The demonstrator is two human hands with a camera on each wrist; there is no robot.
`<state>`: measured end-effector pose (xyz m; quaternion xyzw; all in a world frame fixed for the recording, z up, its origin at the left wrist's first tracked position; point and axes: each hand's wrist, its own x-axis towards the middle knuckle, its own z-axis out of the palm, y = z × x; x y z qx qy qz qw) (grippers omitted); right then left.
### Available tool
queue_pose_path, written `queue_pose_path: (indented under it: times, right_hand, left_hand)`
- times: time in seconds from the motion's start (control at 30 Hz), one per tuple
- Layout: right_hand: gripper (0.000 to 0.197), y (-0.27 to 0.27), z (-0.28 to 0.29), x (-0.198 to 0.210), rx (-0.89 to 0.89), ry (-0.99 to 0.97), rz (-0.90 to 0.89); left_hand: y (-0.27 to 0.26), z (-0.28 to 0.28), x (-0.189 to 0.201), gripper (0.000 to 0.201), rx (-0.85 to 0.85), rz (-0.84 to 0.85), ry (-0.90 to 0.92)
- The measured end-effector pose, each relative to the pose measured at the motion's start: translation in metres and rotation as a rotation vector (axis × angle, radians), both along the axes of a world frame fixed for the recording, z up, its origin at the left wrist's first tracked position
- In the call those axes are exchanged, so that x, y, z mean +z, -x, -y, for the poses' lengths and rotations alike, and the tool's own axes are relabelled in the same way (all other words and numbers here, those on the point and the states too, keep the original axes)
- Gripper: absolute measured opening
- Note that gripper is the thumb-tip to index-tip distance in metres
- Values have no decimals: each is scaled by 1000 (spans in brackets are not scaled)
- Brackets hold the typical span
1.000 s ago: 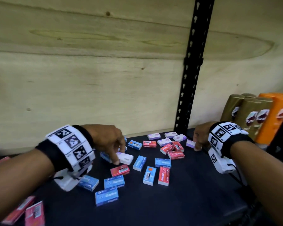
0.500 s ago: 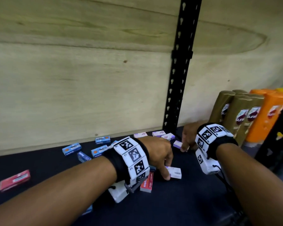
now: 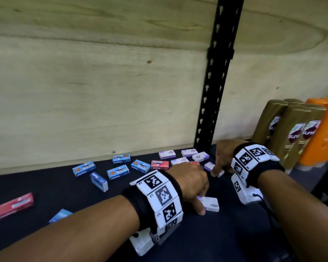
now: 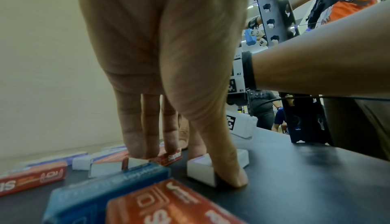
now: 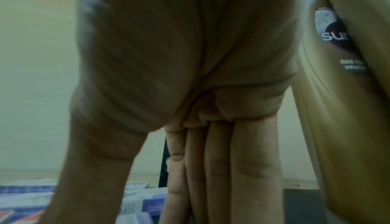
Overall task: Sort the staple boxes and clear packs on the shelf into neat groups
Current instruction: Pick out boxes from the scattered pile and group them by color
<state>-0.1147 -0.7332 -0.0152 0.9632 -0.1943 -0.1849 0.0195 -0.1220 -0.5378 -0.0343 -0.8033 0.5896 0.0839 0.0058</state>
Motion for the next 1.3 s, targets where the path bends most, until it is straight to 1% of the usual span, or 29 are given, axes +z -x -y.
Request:
queue_pose_path:
  times: [0.07,0.2,0.43,0.57,0.63,0.7,0.77,0.83,0.9,0.93,1.0,1.07,1.13,1.2,1.3]
  right_hand:
    - [48,-1,2,-2,12,-17,8]
    - [50,3,2,-3,0,-49,82]
    - [48,11,-10,5,-33,-104,88]
    - [47,11,-15,2,-57,-97,102]
    - [48,11,-16,3,-65,-65,96]
    - [50,10,-16,5,-60,-21,78]
    - [48,9,-19,6,-28,17,64]
    - [38,7,-24,7,43,11,79]
    - [21,5,-29,7,105,-67,103]
    - [22,3,-31,7,129,-110,95]
    - [39,1,-36,9,169,-137,43]
    - [52,-2,-39,12,191,-106,-10]
    - [60,-6,-40,13,194,-92,-45]
    - [63,-10,-40,13,189,-79,-77]
    - [59,-15,-38,7,189,-80,-89]
  left_hand:
    - [0,-3,-2,34,1,-2,22]
    - [0,-8,-4,34,15,-14,54]
    - [-1,-13,-7,32,41,-51,83]
    - [-1,-16,-7,36,47,-74,87]
    - [-3,-19,-3,42,63,-119,67]
    - [-9,-24,5,50,105,-234,57]
    - [-19,-30,15,50,155,-307,104]
    - [-35,-36,24,42,225,-266,161]
    - [-52,-40,28,37,290,-139,160]
    - [-61,-41,28,37,320,-75,127]
    - [-76,-42,27,42,374,29,25]
    - [-89,-41,25,48,398,66,-53]
    - [-97,-40,24,51,404,62,-98]
    - [-101,-38,22,54,395,43,-125]
    - [-104,-34,19,53,369,13,-147]
